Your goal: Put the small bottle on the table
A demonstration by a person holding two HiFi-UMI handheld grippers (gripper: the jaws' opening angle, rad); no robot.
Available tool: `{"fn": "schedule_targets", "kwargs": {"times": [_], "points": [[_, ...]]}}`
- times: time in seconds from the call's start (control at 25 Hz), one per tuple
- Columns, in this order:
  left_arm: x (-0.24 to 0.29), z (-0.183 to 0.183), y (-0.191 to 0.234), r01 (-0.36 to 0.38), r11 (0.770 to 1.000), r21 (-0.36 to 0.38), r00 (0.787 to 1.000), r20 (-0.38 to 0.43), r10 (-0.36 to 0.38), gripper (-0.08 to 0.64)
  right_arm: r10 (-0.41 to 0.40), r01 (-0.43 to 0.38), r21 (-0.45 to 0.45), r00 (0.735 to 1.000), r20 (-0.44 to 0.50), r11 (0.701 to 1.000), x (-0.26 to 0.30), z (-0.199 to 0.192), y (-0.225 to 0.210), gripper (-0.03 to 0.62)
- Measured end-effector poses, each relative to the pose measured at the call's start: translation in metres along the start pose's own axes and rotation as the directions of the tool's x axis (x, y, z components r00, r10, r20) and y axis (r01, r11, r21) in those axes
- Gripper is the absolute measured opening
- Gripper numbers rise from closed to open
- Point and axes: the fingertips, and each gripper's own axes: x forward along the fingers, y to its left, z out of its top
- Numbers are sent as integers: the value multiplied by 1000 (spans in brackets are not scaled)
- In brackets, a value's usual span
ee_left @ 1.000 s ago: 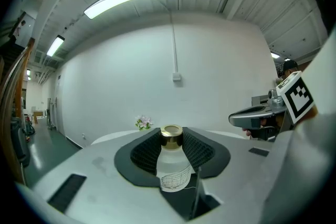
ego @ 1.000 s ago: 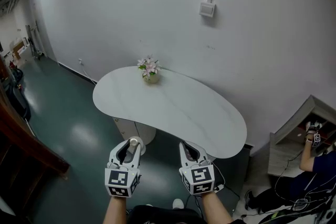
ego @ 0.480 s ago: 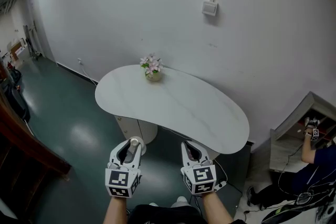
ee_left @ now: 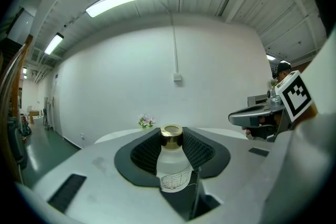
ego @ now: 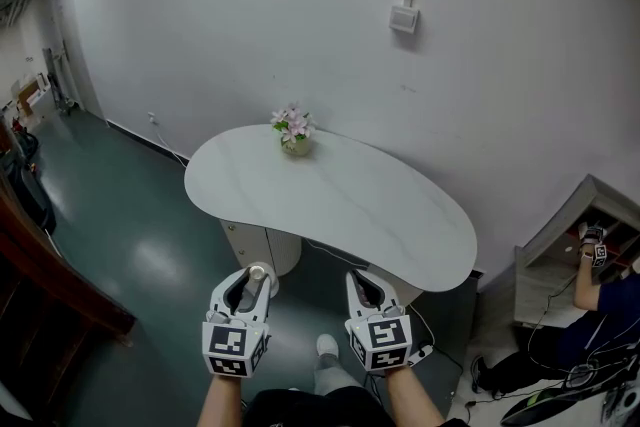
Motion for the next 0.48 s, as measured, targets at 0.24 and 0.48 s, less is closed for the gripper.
{"fn": "schedule_targets", "kwargs": {"times": [0.24, 0.48], "points": [[5, 0, 11, -15, 1000, 4, 1000, 5, 15, 129, 19, -19, -8, 1000, 6, 1000, 14, 1, 5, 67], [20, 2, 26, -34, 999, 7, 999, 9, 34, 129, 33, -33, -7, 999, 14, 999, 38, 4, 2, 67]]}}
